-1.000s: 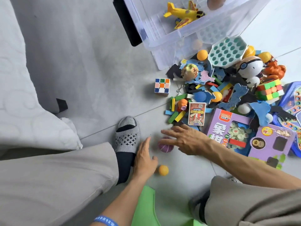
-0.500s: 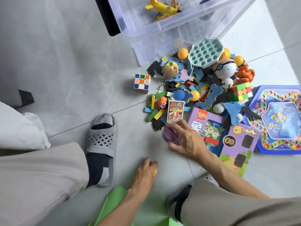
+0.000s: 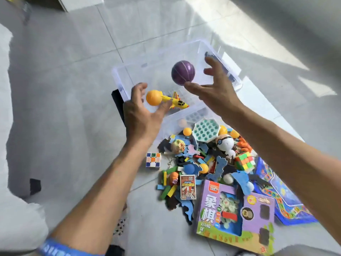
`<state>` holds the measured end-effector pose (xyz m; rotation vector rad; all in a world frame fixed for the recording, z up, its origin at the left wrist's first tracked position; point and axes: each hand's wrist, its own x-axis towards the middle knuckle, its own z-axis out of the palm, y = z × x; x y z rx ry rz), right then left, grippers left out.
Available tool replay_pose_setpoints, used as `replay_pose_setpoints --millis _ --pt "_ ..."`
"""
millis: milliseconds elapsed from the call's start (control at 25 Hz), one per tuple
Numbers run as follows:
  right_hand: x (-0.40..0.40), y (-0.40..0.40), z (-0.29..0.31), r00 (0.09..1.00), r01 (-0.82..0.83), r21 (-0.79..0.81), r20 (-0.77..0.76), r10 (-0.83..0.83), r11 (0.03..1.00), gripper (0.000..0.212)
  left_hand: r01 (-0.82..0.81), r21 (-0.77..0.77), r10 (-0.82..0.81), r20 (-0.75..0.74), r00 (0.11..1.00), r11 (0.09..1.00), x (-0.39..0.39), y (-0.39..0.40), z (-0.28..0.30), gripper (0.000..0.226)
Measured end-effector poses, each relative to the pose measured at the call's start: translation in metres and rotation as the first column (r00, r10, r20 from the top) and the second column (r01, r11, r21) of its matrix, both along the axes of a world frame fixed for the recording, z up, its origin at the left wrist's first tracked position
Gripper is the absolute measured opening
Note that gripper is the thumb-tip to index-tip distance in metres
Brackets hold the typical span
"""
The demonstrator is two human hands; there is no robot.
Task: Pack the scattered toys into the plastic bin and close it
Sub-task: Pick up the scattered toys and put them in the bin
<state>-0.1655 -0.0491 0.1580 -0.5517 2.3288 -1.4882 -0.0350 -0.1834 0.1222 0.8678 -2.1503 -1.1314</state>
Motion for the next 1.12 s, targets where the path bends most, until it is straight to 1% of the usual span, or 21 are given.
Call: replay_pose_setpoints --millis 40,120,160,200,240,320,400,480,560,640,720,760,800,840,880,920,960,1000,1040,1080,1120 --pt "-0.004 0.010 -0.003 1.000 -0.004 0.065 0.004 0.004 0.998 0.073 0.076 -0.104 -0.061 0.147 0.987 0.992 -0.011 -0.016 -0.002 0.067" --pt "0.011 0.056 -0.019 0.999 -0.025 0.161 0.045 0.018 0.987 0.059 0.311 -0.293 -0.166 0.429 0.888 0.904 -0.019 -0.028 -0.021 0.067" --pt "0.026 0.086 -0.030 0.996 -0.040 0.209 0.082 0.023 0.977 0.052 0.437 -0.333 -0.205 0.548 0.811 0.836 -0.018 -0.025 -0.036 0.065" --pt "0.044 0.118 -0.043 0.994 -0.050 0.271 0.109 0.021 0.961 0.045 0.527 -0.325 -0.233 0.633 0.738 0.786 -0.016 -0.020 -0.052 0.060" --pt "0.059 0.149 -0.056 0.991 -0.041 0.348 0.135 -0.007 0.937 0.039 0.559 -0.311 -0.254 0.653 0.713 0.768 -0.015 -0.012 -0.067 0.051" --pt "0.086 0.199 -0.085 0.981 -0.010 0.464 0.174 -0.081 0.886 0.031 0.502 -0.358 -0.233 0.581 0.780 0.787 -0.017 -0.002 -0.086 0.031" --pt "0.107 0.229 -0.111 0.971 -0.022 0.526 0.215 -0.107 0.850 0.026 0.451 -0.448 -0.195 0.508 0.839 0.772 -0.022 0.003 -0.092 0.025" --pt "0.122 0.249 -0.133 0.955 -0.069 0.582 0.274 -0.116 0.810 0.025 0.470 -0.475 -0.223 0.486 0.845 0.744 -0.034 0.005 -0.094 0.026" --pt "0.130 0.263 -0.147 0.952 -0.108 0.626 0.289 -0.101 0.772 0.030 0.515 -0.447 -0.275 0.498 0.822 0.731 -0.051 0.010 -0.092 0.028" --pt "0.130 0.273 -0.158 0.976 -0.121 0.690 0.213 -0.041 0.714 0.042 0.562 -0.379 -0.337 0.516 0.788 0.736 -0.074 0.018 -0.087 0.031" --pt "0.128 0.281 -0.174 0.990 -0.135 0.810 0.127 0.054 0.570 0.061 0.565 -0.363 -0.356 0.502 0.788 0.741 -0.082 0.030 -0.082 0.039" --pt "0.128 0.287 -0.186 0.991 -0.134 0.861 0.129 0.044 0.491 0.072 0.521 -0.399 -0.335 0.448 0.829 0.754 -0.078 0.042 -0.081 0.044" --pt "0.128 0.293 -0.196 0.988 -0.124 0.890 0.151 -0.027 0.438 0.085 0.436 -0.442 -0.292 0.356 0.888 0.784 -0.067 0.057 -0.080 0.047" --pt "0.128 0.298 -0.206 0.973 -0.094 0.888 0.178 -0.148 0.450 0.097 0.354 -0.458 -0.250 0.272 0.929 0.816 -0.051 0.078 -0.083 0.044" --pt "0.127 0.304 -0.215 0.936 -0.029 0.855 0.204 -0.286 0.517 0.107 0.329 -0.428 -0.244 0.242 0.939 0.842 -0.032 0.100 -0.089 0.039" --pt "0.127 0.309 -0.223 0.892 0.055 0.803 0.227 -0.390 0.593 0.114 0.372 -0.347 -0.279 0.289 0.916 0.861 -0.010 0.122 -0.097 0.033" --pt "0.130 0.309 -0.226 0.862 0.145 0.751 0.223 -0.454 0.644 0.117 0.448 -0.204 -0.351 0.382 0.855 0.870 0.012 0.141 -0.111 0.028" --pt "0.135 0.310 -0.230 0.830 0.247 0.707 0.199 -0.521 0.663 0.117 0.507 -0.009 -0.433 0.505 0.746 0.862 0.034 0.157 -0.126 0.024" --pt "0.142 0.310 -0.230 0.777 0.355 0.660 0.186 -0.602 0.662 0.115 0.526 0.185 -0.516 0.615 0.597 0.830 0.053 0.170 -0.139 0.023" --pt "0.148 0.309 -0.229 0.694 0.454 0.613 0.212 -0.688 0.647 0.109 0.503 0.355 -0.587 0.681 0.439 0.788 0.071 0.179 -0.151 0.024" --pt "0.153 0.312 -0.230 0.609 0.522 0.576 0.265 -0.748 0.629 0.098 0.427 0.505 -0.650 0.684 0.333 0.750 0.086 0.186 -0.163 0.026"
